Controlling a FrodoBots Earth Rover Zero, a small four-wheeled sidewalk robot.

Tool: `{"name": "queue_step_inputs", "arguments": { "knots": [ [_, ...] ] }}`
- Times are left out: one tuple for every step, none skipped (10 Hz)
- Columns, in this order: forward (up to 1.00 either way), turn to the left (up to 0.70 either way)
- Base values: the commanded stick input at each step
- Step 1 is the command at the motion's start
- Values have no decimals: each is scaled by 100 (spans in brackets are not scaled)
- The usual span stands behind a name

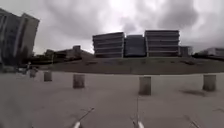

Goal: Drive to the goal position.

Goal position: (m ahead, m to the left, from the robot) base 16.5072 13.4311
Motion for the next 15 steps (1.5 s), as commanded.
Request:
{"name": "queue_step_inputs", "arguments": {
  "knots": [
    [100,0],
    [100,0],
    [100,0],
    [100,0],
    [100,0],
    [100,0],
    [100,0],
    [100,0],
    [100,0],
    [100,0],
    [100,0],
    [100,0],
    [100,0],
    [100,0],
    [100,0]
  ]
}}
